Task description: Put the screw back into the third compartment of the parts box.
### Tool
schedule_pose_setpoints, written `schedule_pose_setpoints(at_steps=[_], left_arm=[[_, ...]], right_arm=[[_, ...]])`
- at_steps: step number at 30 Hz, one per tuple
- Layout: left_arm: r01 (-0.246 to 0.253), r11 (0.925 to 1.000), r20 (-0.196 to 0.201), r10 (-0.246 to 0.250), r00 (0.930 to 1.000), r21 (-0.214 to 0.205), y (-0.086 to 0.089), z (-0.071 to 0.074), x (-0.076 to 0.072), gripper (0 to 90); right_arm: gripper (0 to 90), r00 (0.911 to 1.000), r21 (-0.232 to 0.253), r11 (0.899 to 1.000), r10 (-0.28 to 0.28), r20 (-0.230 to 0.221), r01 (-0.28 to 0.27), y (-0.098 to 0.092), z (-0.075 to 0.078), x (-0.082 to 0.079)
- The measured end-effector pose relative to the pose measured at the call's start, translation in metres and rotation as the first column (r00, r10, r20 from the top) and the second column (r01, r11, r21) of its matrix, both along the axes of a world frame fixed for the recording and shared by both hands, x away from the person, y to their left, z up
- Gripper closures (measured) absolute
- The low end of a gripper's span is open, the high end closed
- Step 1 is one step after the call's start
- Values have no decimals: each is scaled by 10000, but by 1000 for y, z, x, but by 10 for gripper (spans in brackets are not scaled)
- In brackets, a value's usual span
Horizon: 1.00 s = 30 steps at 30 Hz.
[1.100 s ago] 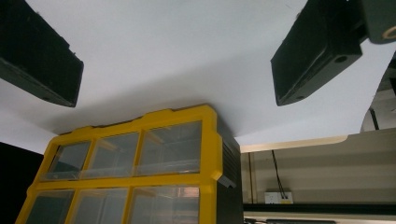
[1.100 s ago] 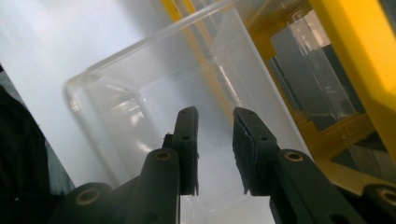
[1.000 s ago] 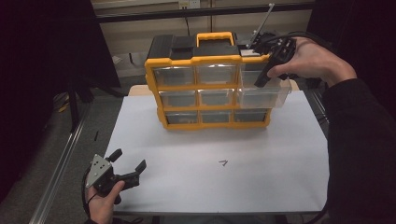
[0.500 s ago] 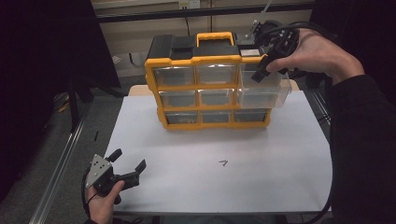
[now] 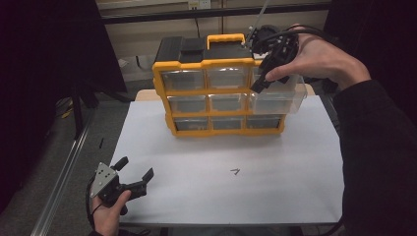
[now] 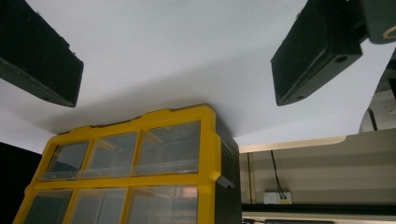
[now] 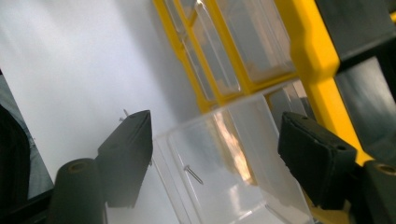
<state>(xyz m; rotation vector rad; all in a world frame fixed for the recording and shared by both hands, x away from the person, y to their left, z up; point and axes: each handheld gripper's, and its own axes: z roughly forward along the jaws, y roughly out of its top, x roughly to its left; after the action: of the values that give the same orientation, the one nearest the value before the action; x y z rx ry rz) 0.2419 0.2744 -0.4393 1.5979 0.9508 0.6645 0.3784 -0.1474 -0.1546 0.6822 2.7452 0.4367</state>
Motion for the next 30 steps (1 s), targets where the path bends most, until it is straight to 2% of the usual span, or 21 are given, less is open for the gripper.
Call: schedule_pose_setpoints(at_steps=[5, 7, 8, 12, 16, 18, 21, 22, 29, 30], left_arm=[[108, 9999, -15, -108, 9999, -38, 0, 0, 0, 22], [5, 10000, 12, -6, 10000, 37, 0, 0, 0, 22], [69, 10000, 0, -69, 10000, -1, 0, 0, 0, 22], [29, 10000, 9, -29, 10000, -21, 0, 0, 0, 22], [67, 9999, 11, -67, 10000, -92, 0, 0, 0, 22], [57, 10000, -7, -57, 10000, 76, 1, 0, 0, 22], [48, 10000, 30, -49, 10000, 82, 0, 0, 0, 22], [69, 10000, 52, -69, 10000, -19, 0, 0, 0, 22], [52, 10000, 44, -51, 10000, -13, 0, 0, 0, 22], [53, 10000, 45, -53, 10000, -18, 0, 0, 0, 22]], right_arm=[[215, 9995, 72, 9994, 329, -15, -329, 12, -1, -2], [195, 9991, 85, 9990, 430, -16, -430, 17, -3, -3], [189, 9989, 107, 9990, 442, -122, -441, 20, -3, -4], [152, 9975, 5, 9976, 696, -132, -696, 31, -8, -5], [113, 9942, -35, 9945, 1042, -281, -1044, 43, -16, -7], [101, 9919, -72, 9925, 1216, -358, -1219, 50, -21, -8], [80, 9887, -13, 9898, 1419, -478, -1421, 60, -30, -11], [74, 9871, -120, 9881, 1527, -471, -1535, 62, -33, -11], [70, 9816, -270, 9833, 1780, -695, -1802, 78, -52, -14], [71, 9826, -238, 9839, 1752, -619, -1769, 80, -55, -15]])
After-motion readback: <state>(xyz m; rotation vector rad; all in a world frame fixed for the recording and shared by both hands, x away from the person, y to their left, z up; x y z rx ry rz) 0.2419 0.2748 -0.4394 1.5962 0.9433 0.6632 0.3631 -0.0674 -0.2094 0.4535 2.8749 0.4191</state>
